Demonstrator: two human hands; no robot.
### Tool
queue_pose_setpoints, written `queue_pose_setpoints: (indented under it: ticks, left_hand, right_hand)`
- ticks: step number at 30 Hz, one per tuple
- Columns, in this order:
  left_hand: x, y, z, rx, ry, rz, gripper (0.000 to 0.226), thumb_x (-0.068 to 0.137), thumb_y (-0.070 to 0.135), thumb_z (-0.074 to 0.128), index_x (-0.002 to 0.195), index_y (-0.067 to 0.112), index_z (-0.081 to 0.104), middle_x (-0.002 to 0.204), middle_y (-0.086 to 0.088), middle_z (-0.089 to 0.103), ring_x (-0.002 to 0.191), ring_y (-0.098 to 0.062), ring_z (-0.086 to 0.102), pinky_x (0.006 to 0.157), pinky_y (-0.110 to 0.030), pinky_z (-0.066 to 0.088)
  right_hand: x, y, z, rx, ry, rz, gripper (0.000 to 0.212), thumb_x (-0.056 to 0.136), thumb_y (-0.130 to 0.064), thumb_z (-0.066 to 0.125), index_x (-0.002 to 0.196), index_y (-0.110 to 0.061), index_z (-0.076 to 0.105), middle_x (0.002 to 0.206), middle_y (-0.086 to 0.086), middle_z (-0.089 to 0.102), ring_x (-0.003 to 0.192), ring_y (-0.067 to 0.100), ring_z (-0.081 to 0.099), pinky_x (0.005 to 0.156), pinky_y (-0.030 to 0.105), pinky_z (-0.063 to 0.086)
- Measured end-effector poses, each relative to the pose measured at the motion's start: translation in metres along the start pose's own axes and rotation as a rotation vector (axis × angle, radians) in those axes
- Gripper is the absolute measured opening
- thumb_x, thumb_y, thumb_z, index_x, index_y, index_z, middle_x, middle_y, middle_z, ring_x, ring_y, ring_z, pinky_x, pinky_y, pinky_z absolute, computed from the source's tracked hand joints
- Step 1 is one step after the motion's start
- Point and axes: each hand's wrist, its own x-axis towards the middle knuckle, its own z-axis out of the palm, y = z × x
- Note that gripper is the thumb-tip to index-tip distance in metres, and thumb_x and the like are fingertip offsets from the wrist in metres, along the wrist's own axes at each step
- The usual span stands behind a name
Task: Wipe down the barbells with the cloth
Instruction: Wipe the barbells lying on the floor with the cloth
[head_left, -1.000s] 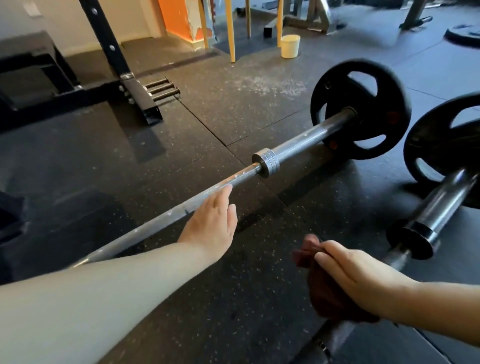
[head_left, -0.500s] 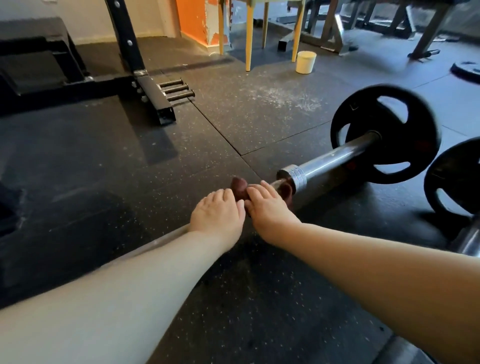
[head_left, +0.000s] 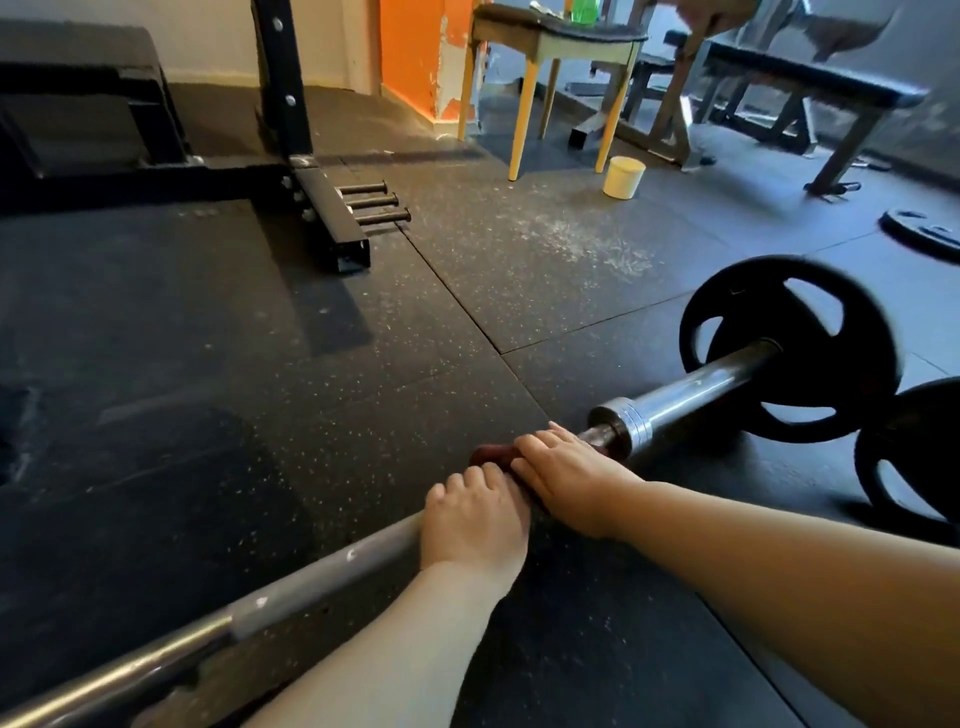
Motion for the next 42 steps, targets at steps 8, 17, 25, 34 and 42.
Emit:
queue_pose_setpoints:
  ticks: [8,17,25,34,42]
  left_hand:
    - [0.003,0.005,0.002,-0.023,0.046,-0.043,0.045,0.106,0.043,0.019,0.122,0.024,0.056,0.117,0.002,0.066,0.106,-0.019,0.063,0.091,-0.037,0.047]
    - [0.001,-0.002,-0.017,-0.091,-0.097,0.029,0.039,0.107,0.038,0.024,0.127,0.019,0.051,0.126,-0.003,0.059,0.115,-0.022,0.058,0.099,-0.039,0.044]
    - [0.006,0.000,-0.045,-0.080,-0.422,-0.055,0.058,0.106,0.041,0.034,0.157,0.017,0.023,0.154,-0.007,0.039,0.136,-0.028,0.044,0.114,-0.044,0.038]
    - [0.029,0.013,-0.045,-0.110,-0.469,-0.194,0.033,0.106,0.039,0.031,0.128,0.025,0.052,0.123,0.000,0.059,0.108,-0.021,0.060,0.100,-0.044,0.049]
    - [0.015,0.023,-0.010,0.026,0.009,-0.029,0.034,0.108,0.047,0.022,0.127,0.036,0.047,0.122,0.015,0.060,0.110,-0.005,0.060,0.092,-0.028,0.047]
  right_hand:
    - [-0.007,0.006,0.004,0.011,0.133,0.128,0.035,0.111,-0.027,0.035,0.139,-0.014,0.050,0.141,0.008,0.052,0.141,0.028,0.036,0.127,0.043,0.003]
    - [-0.005,0.040,-0.019,-0.097,-0.005,0.085,0.028,0.109,-0.026,0.043,0.133,-0.012,0.051,0.139,0.010,0.051,0.133,0.030,0.045,0.118,0.040,0.027]
    - [-0.002,0.042,-0.024,-0.056,-0.143,-0.125,0.037,0.110,-0.041,0.033,0.138,-0.019,0.044,0.133,0.003,0.052,0.123,0.022,0.050,0.106,0.040,0.042]
    - [0.006,0.053,-0.001,-0.124,-0.013,-0.248,0.035,0.111,-0.039,0.026,0.128,-0.018,0.047,0.131,0.008,0.059,0.126,0.030,0.053,0.122,0.046,0.024]
    - [0.019,0.072,-0.014,-0.234,-0.041,-0.260,0.039,0.111,-0.040,0.022,0.122,-0.014,0.049,0.125,0.013,0.064,0.124,0.032,0.058,0.125,0.050,0.017]
